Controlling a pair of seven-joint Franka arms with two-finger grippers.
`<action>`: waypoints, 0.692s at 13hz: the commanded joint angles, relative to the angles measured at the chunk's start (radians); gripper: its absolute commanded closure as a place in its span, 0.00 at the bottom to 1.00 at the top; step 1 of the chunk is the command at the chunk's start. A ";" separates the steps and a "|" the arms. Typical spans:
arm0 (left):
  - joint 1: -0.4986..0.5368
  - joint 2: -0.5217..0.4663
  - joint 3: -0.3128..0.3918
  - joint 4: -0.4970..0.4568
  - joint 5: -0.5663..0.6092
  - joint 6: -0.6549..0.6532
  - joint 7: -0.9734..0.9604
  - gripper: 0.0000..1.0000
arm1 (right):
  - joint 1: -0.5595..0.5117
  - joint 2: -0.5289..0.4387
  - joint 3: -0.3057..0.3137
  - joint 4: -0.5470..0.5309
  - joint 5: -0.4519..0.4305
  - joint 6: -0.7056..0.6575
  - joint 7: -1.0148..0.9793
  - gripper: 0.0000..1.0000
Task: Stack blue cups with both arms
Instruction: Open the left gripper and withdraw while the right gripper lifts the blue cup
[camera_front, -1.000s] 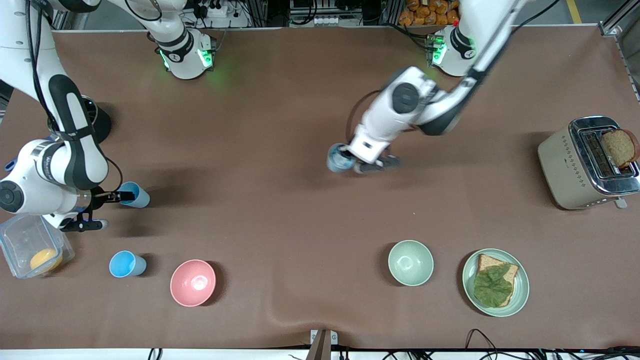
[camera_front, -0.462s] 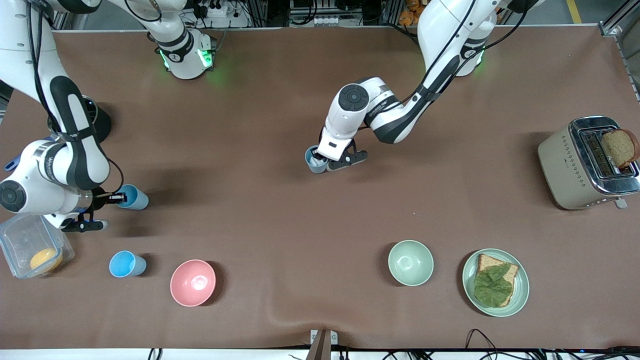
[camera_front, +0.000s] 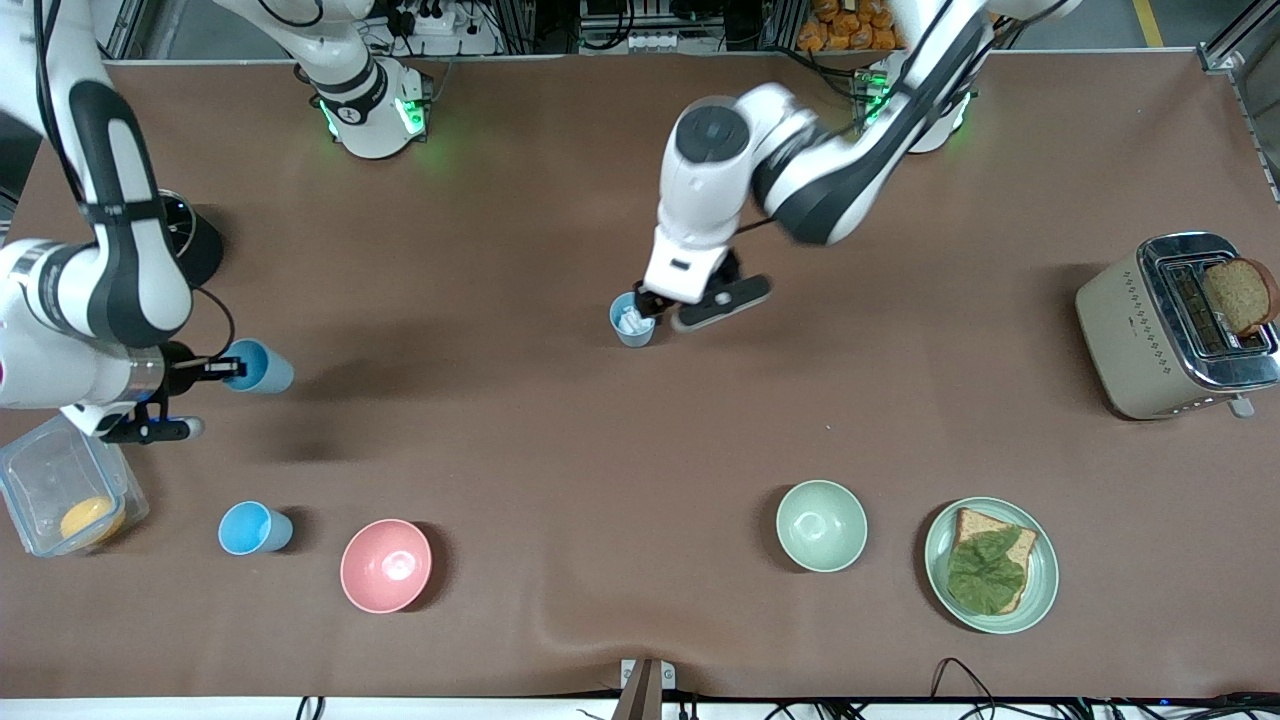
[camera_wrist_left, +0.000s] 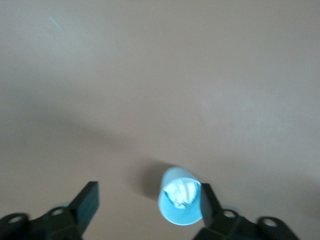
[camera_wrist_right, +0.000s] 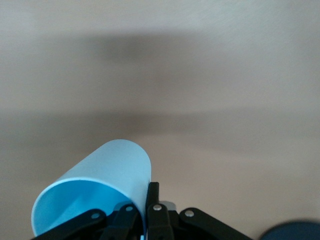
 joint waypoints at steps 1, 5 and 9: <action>0.164 -0.093 -0.003 0.059 0.006 -0.154 0.287 0.00 | 0.104 -0.058 -0.002 -0.016 0.102 -0.077 0.208 1.00; 0.412 -0.154 -0.014 0.061 -0.029 -0.197 0.764 0.00 | 0.260 -0.076 -0.001 0.022 0.188 -0.097 0.498 1.00; 0.554 -0.222 -0.012 0.079 -0.132 -0.263 0.913 0.00 | 0.440 -0.064 -0.004 0.076 0.341 -0.068 0.831 1.00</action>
